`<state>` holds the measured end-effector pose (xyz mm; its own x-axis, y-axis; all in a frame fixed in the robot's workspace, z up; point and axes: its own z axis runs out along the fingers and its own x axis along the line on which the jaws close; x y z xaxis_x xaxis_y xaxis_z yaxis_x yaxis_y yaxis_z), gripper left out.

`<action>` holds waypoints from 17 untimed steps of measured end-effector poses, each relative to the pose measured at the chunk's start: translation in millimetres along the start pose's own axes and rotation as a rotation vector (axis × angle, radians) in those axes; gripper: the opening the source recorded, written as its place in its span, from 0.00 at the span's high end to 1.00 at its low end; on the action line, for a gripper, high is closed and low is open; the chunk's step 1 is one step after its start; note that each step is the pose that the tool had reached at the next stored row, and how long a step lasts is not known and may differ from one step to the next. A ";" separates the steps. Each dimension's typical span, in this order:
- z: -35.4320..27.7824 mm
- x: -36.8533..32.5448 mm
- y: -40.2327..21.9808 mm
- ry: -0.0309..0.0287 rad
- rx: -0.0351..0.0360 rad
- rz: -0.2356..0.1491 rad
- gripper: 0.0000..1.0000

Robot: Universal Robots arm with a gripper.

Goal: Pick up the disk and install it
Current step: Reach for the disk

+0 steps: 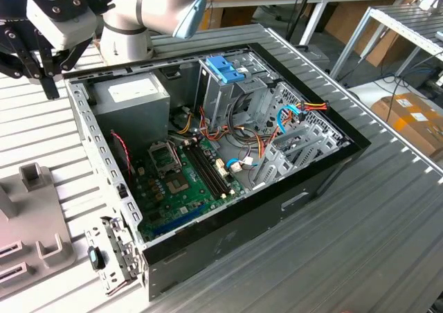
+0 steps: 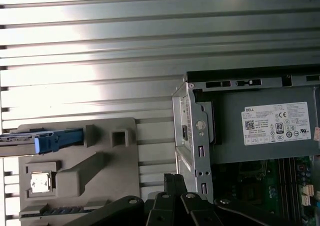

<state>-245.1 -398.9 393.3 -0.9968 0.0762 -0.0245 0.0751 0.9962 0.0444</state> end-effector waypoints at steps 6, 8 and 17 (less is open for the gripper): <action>0.0 0.2 0.0 0.0000 0.0000 0.000 0.89; 0.0 0.4 0.0 0.0000 0.0000 0.000 0.89; -0.3 12.1 -0.9 0.0000 0.0000 0.000 0.89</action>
<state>-257.2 -398.9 393.2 -0.9968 0.0762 -0.0245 0.0750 0.9962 0.0443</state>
